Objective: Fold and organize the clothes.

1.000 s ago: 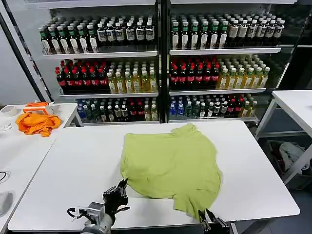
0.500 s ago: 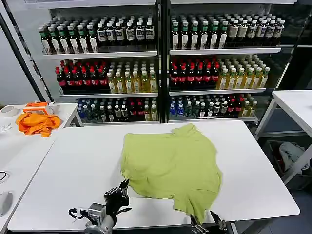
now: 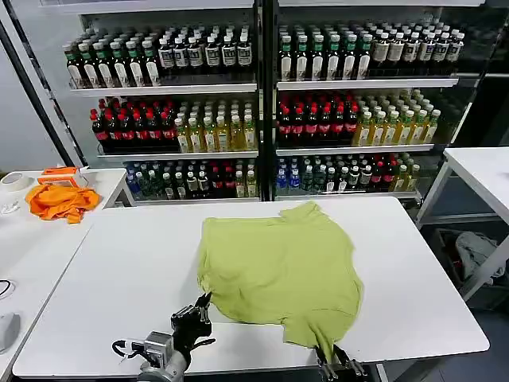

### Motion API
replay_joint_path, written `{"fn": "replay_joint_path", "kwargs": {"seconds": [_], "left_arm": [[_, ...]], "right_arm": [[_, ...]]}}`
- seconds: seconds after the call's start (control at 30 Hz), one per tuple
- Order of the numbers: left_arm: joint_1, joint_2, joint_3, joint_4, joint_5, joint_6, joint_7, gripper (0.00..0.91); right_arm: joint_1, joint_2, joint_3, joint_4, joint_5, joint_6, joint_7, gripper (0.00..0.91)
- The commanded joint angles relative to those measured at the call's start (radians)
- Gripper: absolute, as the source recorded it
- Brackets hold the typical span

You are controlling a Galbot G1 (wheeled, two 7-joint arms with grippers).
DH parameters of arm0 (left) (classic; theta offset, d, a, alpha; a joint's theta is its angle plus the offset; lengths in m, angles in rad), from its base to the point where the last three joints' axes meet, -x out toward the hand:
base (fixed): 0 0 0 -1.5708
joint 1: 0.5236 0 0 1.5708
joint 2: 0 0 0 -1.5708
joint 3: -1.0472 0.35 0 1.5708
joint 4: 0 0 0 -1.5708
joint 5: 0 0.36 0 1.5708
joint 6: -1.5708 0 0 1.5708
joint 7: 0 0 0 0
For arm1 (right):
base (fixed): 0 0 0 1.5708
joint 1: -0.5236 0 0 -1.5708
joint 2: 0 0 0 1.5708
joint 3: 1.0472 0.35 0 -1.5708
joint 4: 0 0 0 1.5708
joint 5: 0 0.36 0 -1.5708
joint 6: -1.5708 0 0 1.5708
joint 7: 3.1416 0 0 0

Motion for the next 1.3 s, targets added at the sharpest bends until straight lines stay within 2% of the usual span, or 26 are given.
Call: {"fn": "replay_joint_path", "kwargs": {"seconds": [0.03,0.13,0.4,0.67,0.73,0.93,1.3], "left_arm": [[-0.002,0.003,-0.007,-0.005,-0.004,-0.002,0.002,0.04],[-0.004,0.008,-0.015,-0.012,-0.012,-0.002,0.003,0.04],[-0.024,0.028,-0.035,-0.014,-0.041,-0.002,0.008,0.04],[-0.093,0.065,-0.048,0.025,-0.068,0.003,0.018,0.04],[-0.117,0.073,-0.042,0.041,-0.071,0.004,0.021,0.04],[-0.203,0.097,-0.023,0.114,-0.076,0.004,0.026,0.04],[-0.353,0.102,0.042,0.278,-0.049,-0.001,0.022,0.04]], "right_arm": [[0.002,-0.008,0.01,0.008,0.003,0.006,-0.001,0.0],[0.01,-0.034,0.041,0.036,0.017,0.007,-0.006,0.0],[0.109,-0.13,0.129,0.102,0.126,-0.012,-0.003,0.0],[0.317,-0.273,0.163,0.021,0.257,-0.032,0.015,0.0],[0.359,-0.3,0.16,-0.008,0.266,-0.031,0.014,0.0],[0.516,-0.374,0.097,-0.133,0.297,-0.032,0.01,0.0],[0.686,-0.401,-0.058,-0.295,0.264,-0.042,-0.012,0.0]]}}
